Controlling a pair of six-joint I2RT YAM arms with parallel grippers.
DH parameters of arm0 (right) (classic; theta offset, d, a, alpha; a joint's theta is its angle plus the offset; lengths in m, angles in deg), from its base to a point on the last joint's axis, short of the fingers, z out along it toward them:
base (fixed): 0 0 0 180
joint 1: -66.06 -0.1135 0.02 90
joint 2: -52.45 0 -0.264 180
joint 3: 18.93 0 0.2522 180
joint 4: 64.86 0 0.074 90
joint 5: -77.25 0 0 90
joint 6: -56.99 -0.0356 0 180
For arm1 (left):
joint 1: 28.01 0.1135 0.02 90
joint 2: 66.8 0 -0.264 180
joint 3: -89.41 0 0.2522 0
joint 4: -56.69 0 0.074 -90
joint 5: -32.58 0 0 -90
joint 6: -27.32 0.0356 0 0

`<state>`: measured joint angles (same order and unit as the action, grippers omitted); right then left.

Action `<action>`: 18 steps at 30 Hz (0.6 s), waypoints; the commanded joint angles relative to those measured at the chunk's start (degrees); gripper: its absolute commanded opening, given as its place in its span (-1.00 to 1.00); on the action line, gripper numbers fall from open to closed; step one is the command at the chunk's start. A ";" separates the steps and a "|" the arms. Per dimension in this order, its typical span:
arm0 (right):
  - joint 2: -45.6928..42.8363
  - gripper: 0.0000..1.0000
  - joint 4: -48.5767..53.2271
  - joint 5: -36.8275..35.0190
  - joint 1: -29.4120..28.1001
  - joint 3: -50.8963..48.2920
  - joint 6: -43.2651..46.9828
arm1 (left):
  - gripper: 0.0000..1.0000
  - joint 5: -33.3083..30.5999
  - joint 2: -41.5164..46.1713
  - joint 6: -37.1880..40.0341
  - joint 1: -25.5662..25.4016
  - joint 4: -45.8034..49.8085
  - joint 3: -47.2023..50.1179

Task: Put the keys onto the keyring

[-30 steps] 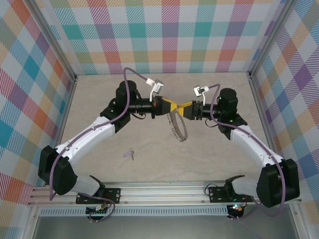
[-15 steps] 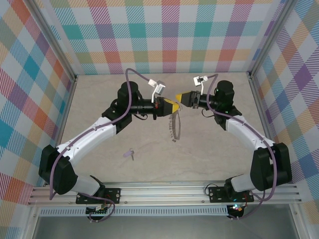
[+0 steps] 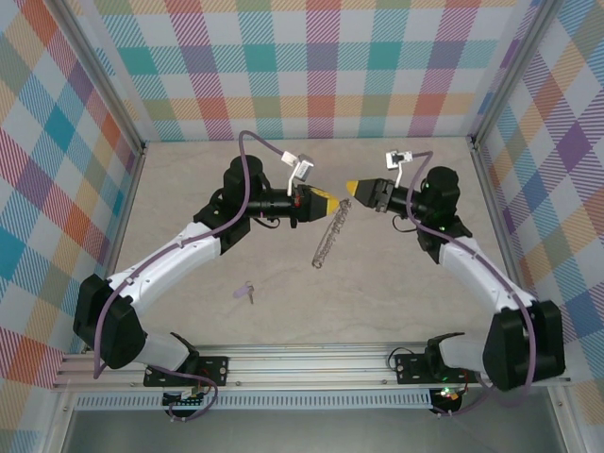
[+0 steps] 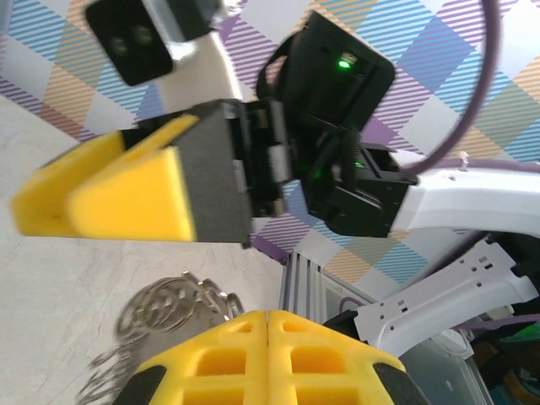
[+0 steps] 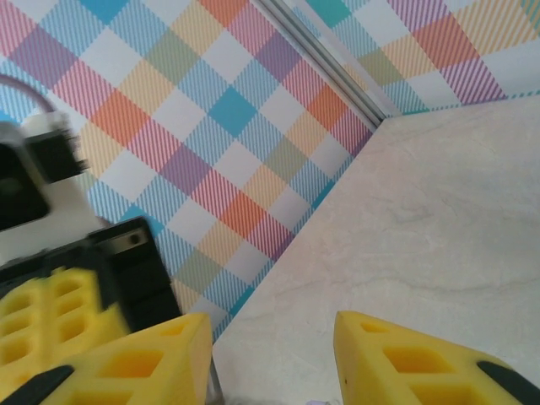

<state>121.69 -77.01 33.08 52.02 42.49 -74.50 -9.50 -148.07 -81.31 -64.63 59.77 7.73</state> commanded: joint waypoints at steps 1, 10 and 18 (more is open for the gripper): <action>-4.74 -0.17 1.45 -1.30 0.11 -1.54 1.03 | -1.00 -1.18 0.96 -0.70 -0.56 -3.11 -0.28; -9.33 -0.36 0.25 6.29 -0.65 -3.43 -0.44 | -1.00 -3.00 0.59 -0.46 -0.56 -1.46 -1.31; -9.74 -0.41 1.74 7.17 -3.74 -3.01 1.57 | -1.00 -3.10 -0.02 -0.37 -0.56 -0.77 -2.00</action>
<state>112.83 -75.43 38.59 49.03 39.43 -74.31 -12.49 -148.07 -81.31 -64.63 59.88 7.66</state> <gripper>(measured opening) 0.294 0.049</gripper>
